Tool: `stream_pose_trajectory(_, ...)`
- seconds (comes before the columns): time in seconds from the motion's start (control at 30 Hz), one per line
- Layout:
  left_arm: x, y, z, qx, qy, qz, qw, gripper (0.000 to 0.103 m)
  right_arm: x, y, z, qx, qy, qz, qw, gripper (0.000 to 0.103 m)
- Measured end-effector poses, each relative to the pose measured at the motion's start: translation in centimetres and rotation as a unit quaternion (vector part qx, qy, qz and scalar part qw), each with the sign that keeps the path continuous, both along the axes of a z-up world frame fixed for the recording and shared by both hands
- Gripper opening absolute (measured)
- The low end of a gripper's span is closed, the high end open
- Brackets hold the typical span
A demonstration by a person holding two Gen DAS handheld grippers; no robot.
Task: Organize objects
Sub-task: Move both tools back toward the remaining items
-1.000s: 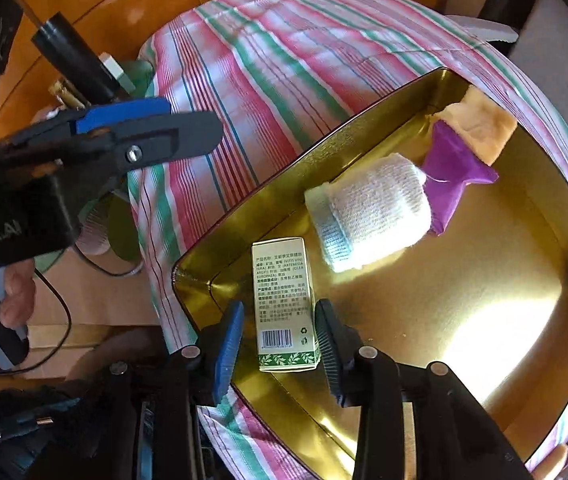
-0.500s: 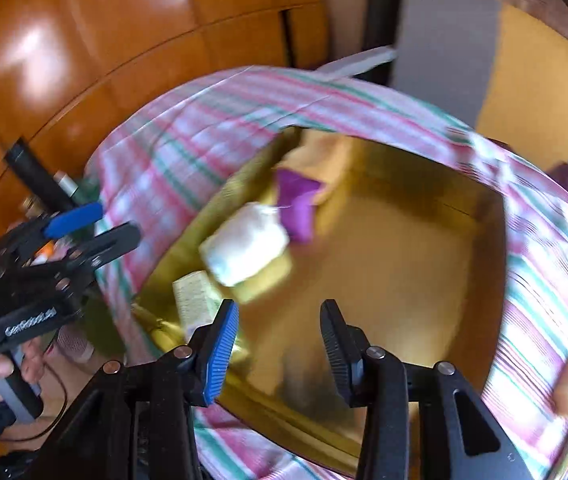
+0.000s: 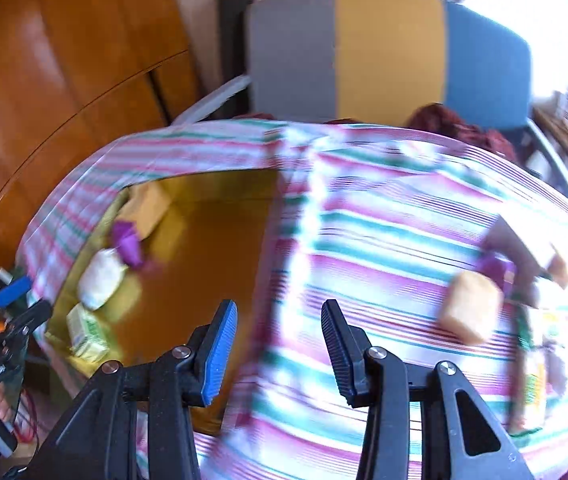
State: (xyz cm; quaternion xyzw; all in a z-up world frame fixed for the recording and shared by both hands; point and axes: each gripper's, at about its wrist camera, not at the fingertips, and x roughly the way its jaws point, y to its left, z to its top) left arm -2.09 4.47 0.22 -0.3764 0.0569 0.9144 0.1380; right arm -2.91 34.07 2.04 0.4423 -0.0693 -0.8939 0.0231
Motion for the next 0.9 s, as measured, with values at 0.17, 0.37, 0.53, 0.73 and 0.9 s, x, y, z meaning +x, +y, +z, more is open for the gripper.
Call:
stream_pose_trajectory(0.17, 0.2, 2.8, 0.3, -0.009, 0.002, -0.032, 0.9994, 0.076, 1.1, 5.4, 0.1, 0.011, 0.003, -0.063, 0.998, 0.045)
stream_pose_trajectory(0.37, 0.2, 6.0, 0.9, -0.008, 0.000, -0.076, 0.9971, 0.078, 3.5, 13.3, -0.5, 0.013, 0.005, -0.183, 0.983, 0.045)
stream_pose_trajectory(0.53, -0.3, 9.4, 1.9, -0.009, -0.001, -0.115, 0.9933, 0.078, 6.2, 19.3, -1.9, -0.007, -0.006, -0.304, 0.953, 0.045)
stream_pose_trajectory(0.73, -2.2, 14.2, 3.4, 0.001, -0.016, -0.156, 0.9876, 0.078, 8.0, 22.7, -3.6, -0.053, -0.023, -0.369, 0.928, 0.045)
stream_pose_trajectory(0.9, -3.6, 19.1, 3.5, 0.004, -0.046, -0.190, 0.9808, 0.078, 8.2, 23.0, -4.1, -0.073, -0.024, -0.368, 0.927, 0.045)
